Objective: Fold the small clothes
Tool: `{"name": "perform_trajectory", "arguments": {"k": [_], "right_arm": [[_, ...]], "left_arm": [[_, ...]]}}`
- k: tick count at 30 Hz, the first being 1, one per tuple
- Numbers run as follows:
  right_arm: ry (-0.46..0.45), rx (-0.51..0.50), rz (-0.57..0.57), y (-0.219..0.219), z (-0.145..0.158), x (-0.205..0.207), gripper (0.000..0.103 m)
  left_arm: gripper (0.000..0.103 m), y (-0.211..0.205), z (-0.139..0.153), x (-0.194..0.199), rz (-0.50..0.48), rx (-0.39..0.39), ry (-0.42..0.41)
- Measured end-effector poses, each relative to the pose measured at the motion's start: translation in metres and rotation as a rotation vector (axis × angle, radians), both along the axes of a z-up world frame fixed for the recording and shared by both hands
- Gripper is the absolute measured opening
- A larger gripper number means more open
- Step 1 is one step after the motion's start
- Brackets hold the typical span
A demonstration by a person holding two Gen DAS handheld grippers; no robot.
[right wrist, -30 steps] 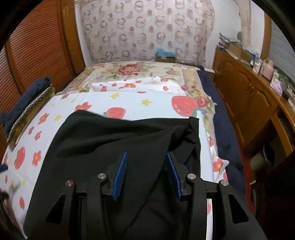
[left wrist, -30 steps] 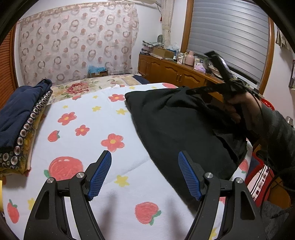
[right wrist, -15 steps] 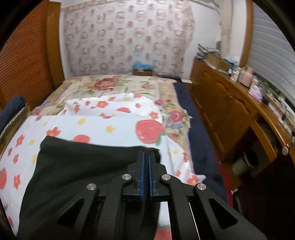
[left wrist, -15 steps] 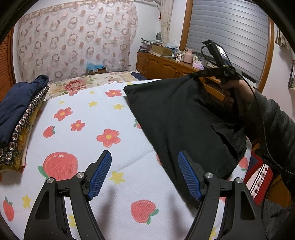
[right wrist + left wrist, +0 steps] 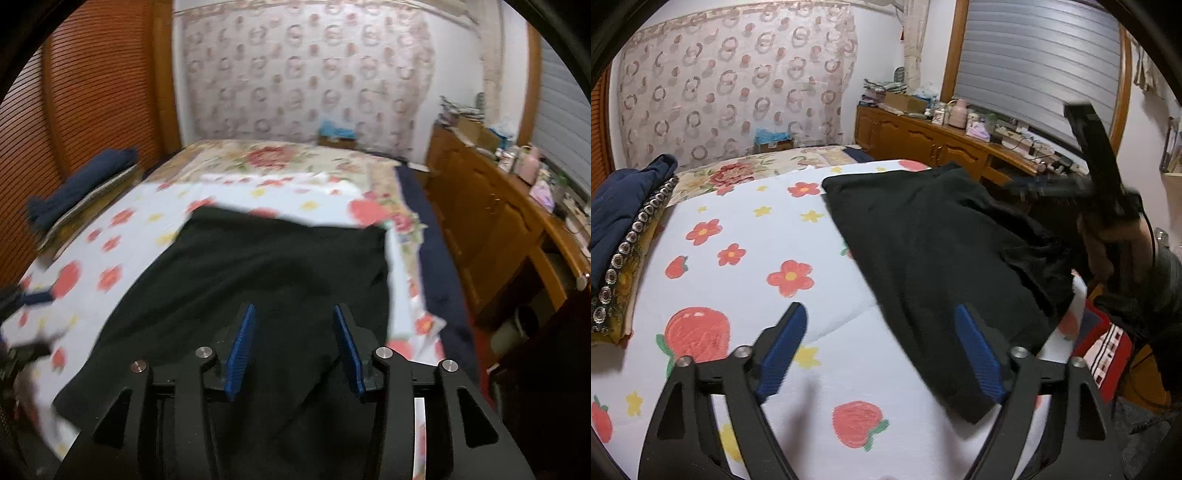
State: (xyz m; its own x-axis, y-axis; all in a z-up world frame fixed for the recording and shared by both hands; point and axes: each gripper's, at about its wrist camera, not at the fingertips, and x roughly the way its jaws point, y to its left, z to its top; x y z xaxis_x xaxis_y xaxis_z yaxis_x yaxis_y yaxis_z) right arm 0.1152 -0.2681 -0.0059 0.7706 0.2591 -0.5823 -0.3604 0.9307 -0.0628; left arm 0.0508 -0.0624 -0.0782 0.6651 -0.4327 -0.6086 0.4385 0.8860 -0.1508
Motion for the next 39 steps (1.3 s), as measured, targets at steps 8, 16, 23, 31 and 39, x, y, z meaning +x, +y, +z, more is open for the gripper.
{"name": "perform_trajectory", "arguments": {"k": [8, 16, 23, 31, 39], "right_arm": [[0.075, -0.028, 0.059, 0.007, -0.038, -0.026, 0.046], [0.152, -0.043, 0.064, -0.002, -0.041, -0.021, 0.040], [0.167, -0.079, 0.101, -0.024, -0.030, -0.047, 0.007], [0.160, -0.093, 0.032, -0.062, -0.003, -0.084, 0.007], [0.124, -0.082, -0.011, -0.065, 0.007, -0.106, 0.023]], "left_arm": [[0.102, -0.008, -0.002, -0.002, -0.016, 0.004, 0.003], [0.102, -0.009, -0.004, -0.003, -0.017, 0.002, 0.014], [0.102, -0.011, -0.006, -0.004, -0.026, 0.004, 0.016], [0.102, -0.016, -0.005, -0.005, -0.038, 0.006, 0.022], [0.102, -0.020, -0.004, -0.004, -0.045, 0.014, 0.025]]}}
